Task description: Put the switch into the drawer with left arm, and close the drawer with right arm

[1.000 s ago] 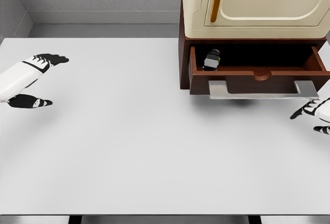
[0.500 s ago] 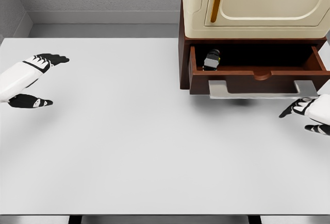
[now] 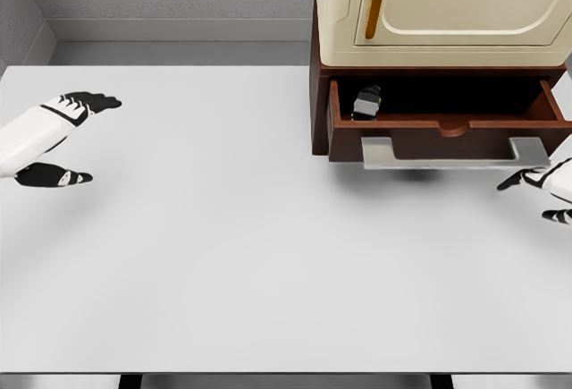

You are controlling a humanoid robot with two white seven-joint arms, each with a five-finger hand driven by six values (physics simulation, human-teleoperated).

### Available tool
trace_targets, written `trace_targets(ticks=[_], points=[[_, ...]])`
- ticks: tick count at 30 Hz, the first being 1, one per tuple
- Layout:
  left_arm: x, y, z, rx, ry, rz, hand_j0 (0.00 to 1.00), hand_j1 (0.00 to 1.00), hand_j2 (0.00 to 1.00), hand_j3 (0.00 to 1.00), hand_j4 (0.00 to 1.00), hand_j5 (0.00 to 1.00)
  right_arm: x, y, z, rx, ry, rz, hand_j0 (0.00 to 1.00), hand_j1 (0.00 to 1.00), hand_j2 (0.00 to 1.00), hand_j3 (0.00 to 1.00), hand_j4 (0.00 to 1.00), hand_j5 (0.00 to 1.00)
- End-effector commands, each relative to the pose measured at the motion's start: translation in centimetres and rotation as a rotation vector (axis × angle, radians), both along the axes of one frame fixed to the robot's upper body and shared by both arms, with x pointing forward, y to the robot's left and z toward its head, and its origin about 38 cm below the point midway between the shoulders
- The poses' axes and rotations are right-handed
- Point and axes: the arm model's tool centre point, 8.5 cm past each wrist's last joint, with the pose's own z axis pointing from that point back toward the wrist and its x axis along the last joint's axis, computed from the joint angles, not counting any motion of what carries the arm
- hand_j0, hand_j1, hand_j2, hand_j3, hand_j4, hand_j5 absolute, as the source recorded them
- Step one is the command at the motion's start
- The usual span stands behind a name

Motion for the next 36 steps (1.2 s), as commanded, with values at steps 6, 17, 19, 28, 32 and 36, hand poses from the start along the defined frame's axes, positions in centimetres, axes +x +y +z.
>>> trace_targets(ticks=[6,17,19,28,32,36], points=[[0.0,-0.1,0.2,-0.006,-0.003,-0.003,1.00,1.00,1.00,1.00,1.00,1.00,0.2,-0.8,-1.0,0.008,0.002,-0.039,0.78,0.78,0.78,0.78,0.78,0.78],[-0.7,-1.5,1.0,-0.002,-0.039,-0.037,1.00,1.00,1.00,1.00,1.00,1.00,1.2,-0.6,-1.5,0.010,0.012,-0.038,0.78,0.78,0.78,0.78,0.78,0.78],[-0.7,-1.5,1.0,-0.002,-0.039,-0.039,1.00,1.00,1.00,1.00,1.00,1.00,1.3,-0.5,-1.5,0.012,0.010,-0.037,0.78,0.78,0.78,0.78,0.78,0.78],[-0.9,-2.1,1.6,0.004,-0.060,-0.053,1.00,1.00,1.00,1.00,1.00,1.00,1.3,-0.5,-1.5,0.012,0.010,-0.037,0.79,0.79,0.79,0.79,0.79,0.79],[-0.9,-2.1,1.6,0.004,-0.060,-0.053,1.00,1.00,1.00,1.00,1.00,1.00,1.6,-0.1,-1.3,0.023,-0.003,-0.033,0.79,0.79,0.79,0.79,0.79,0.79],[-0.9,-2.1,1.6,0.004,-0.060,-0.053,1.00,1.00,1.00,1.00,1.00,1.00,2.7,0.3,-1.9,0.030,0.000,-0.034,0.79,0.79,0.79,0.79,0.79,0.79]])
